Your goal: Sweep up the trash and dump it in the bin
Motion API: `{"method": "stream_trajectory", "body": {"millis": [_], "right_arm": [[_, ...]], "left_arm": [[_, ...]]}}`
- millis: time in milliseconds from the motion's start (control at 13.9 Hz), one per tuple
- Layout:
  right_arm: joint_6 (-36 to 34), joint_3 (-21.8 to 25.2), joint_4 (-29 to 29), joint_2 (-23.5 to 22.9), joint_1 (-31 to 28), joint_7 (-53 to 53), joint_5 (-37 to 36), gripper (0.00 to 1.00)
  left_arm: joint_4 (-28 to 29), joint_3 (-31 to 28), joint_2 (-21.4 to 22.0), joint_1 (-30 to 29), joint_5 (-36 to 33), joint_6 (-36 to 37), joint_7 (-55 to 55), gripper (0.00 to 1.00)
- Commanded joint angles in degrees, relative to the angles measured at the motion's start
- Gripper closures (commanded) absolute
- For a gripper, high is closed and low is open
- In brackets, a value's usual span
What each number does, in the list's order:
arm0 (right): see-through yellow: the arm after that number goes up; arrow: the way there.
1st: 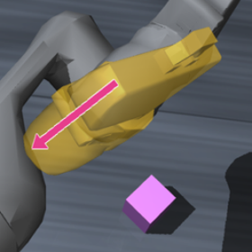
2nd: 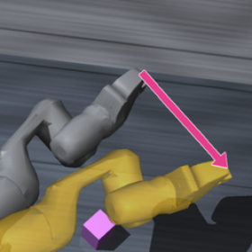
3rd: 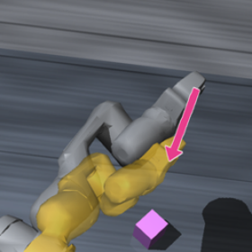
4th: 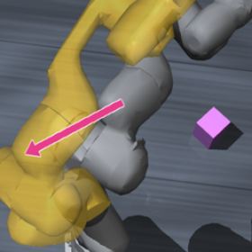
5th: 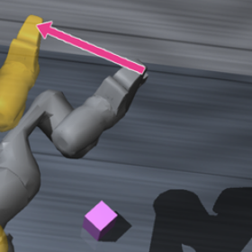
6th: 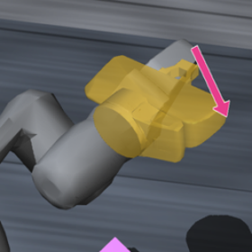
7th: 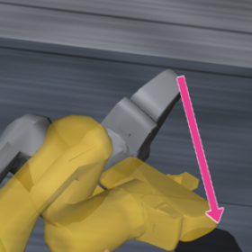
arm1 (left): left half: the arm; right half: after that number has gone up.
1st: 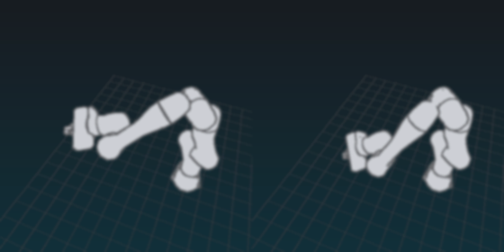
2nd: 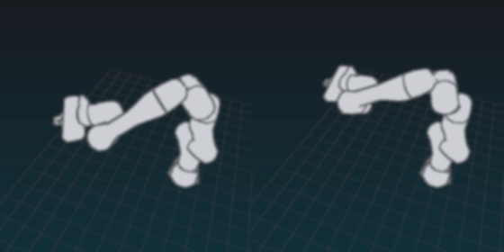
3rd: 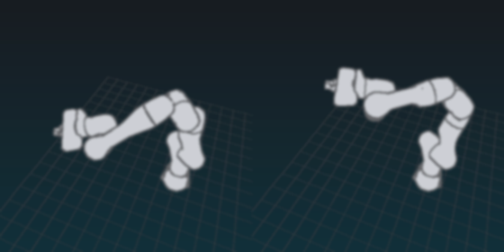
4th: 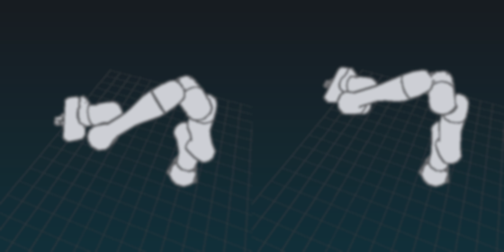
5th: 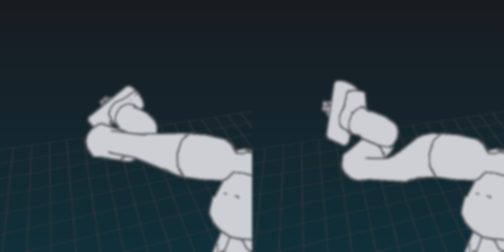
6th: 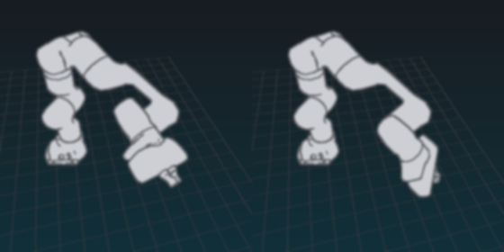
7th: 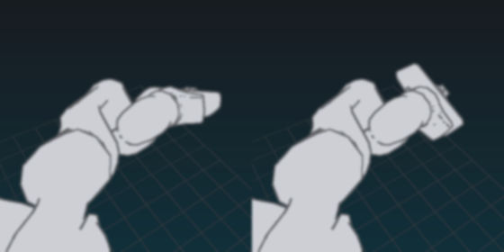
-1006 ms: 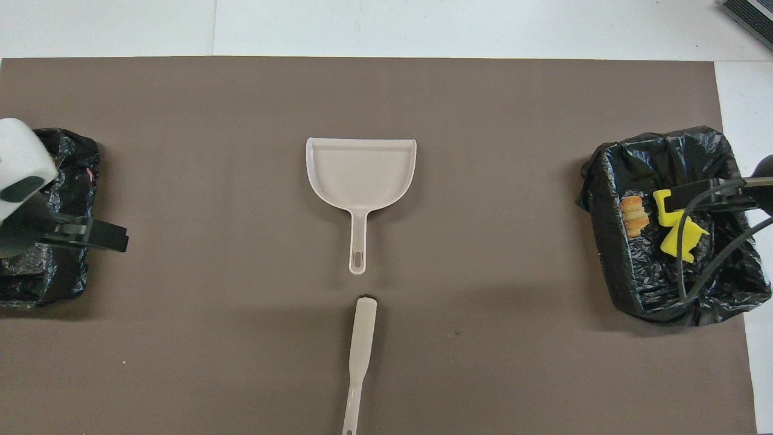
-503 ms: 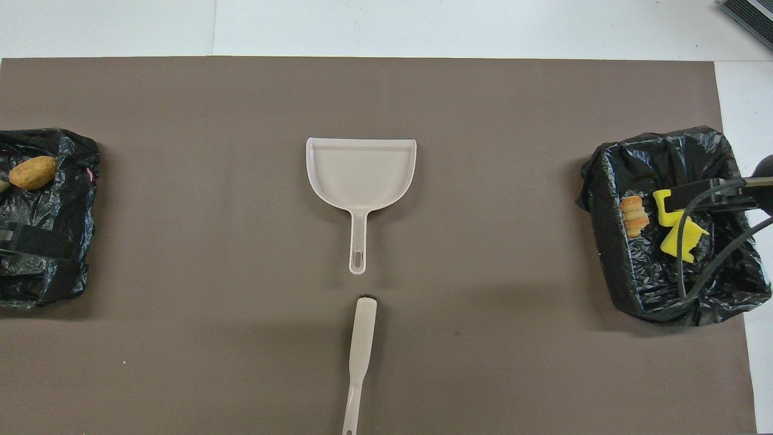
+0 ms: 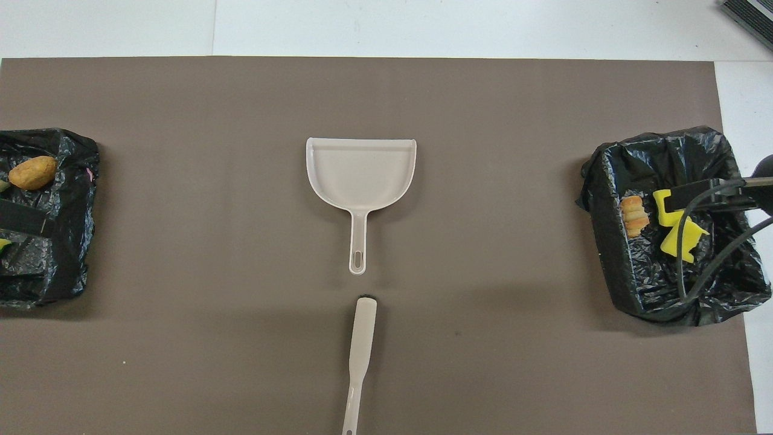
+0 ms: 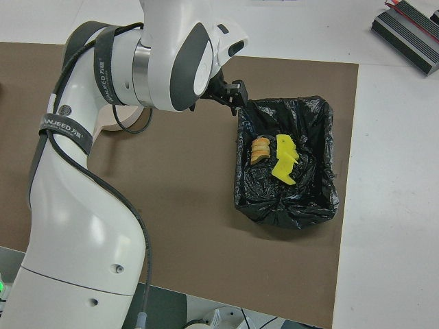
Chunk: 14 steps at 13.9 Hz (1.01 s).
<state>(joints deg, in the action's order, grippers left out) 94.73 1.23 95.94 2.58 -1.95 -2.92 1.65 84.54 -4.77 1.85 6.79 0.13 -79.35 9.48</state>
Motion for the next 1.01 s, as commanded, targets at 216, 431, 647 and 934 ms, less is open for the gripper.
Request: {"method": "stream_trajectory", "body": {"millis": [216,431,647,934], "right_arm": [[0.81,-0.44,1.00,0.85,-0.51,0.72,0.90,0.00],[0.81,-0.44,1.00,0.85,-0.51,0.72,0.90,0.00],[0.81,-0.44,1.00,0.85,-0.51,0.72,0.90,0.00],[0.81,-0.44,1.00,0.85,-0.51,0.81,0.90,0.00]], "left_arm": [[0.36,0.73,0.25,-0.55,-0.65,-3.34,0.62,0.00],[0.89,0.64,0.25,-0.55,-0.65,-5.11,0.62,0.00],[0.89,0.64,0.25,-0.63,-0.65,-5.11,0.62,0.00],[0.81,0.64,0.25,-0.72,-0.74,-5.11,0.80,0.00]]}}
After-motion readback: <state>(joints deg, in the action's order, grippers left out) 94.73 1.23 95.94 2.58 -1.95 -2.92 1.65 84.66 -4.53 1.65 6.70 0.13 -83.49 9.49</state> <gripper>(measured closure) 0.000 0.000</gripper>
